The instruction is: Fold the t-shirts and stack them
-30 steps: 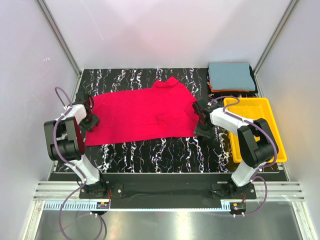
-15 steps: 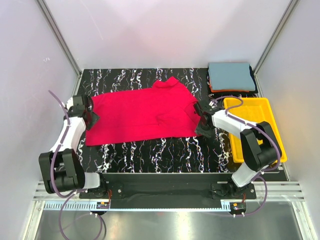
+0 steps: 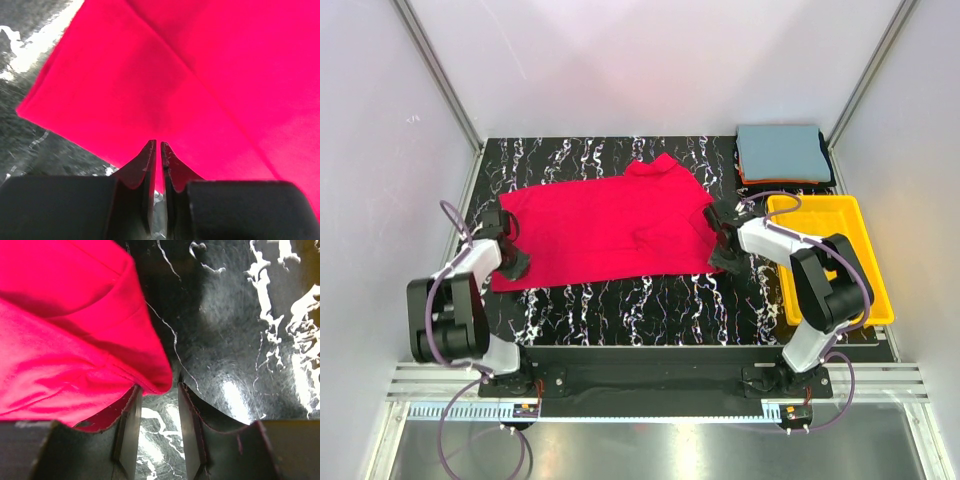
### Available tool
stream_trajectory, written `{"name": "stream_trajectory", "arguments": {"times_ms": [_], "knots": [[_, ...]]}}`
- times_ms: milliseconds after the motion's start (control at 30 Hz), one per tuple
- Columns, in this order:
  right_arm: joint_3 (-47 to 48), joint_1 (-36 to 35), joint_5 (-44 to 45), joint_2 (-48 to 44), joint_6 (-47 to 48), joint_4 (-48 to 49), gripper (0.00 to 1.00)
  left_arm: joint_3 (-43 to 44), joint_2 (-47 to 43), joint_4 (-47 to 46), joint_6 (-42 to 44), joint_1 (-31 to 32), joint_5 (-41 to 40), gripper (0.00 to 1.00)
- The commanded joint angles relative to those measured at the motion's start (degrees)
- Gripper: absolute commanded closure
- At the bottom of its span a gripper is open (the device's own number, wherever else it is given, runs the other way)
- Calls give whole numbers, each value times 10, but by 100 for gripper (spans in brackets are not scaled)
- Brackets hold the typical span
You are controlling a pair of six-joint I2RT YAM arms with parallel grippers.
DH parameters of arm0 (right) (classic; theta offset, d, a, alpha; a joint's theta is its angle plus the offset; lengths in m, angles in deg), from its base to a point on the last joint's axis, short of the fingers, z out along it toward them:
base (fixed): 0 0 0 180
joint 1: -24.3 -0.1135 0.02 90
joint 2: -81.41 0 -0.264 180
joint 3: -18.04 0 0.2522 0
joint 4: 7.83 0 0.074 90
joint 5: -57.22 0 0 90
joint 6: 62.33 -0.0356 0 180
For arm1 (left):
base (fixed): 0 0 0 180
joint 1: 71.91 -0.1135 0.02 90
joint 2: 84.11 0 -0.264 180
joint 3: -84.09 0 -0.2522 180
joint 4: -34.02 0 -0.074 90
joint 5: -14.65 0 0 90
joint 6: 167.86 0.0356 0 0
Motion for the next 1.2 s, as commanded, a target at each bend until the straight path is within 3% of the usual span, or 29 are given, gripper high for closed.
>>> {"name": "stream_trajectory", "arguments": {"times_ms": [0, 300, 633, 733, 767, 867, 1000, 1167], "knots": [[10, 2, 65, 16, 6, 10, 59, 18, 43, -7, 17, 1, -62, 88], [-17, 4, 80, -18, 0, -12, 60, 27, 55, 25, -1, 1, -95, 87], [53, 4, 2, -90, 43, -26, 57, 86, -83, 46, 6, 2, -49, 68], [109, 3, -16, -60, 44, -27, 59, 98, -82, -18, 42, 2, 77, 65], [126, 4, -25, -48, 53, -26, 59, 95, -70, -51, 82, 4, 208, 62], [192, 4, -35, 11, 88, -26, 57, 78, -51, -177, 109, 42, 363, 47], [234, 4, -89, 74, 236, 43, 57, 121, -8, -195, 166, 180, 354, 42], [271, 36, -243, 118, 355, 78, 58, 179, 90, -203, 197, 258, 331, 40]]}}
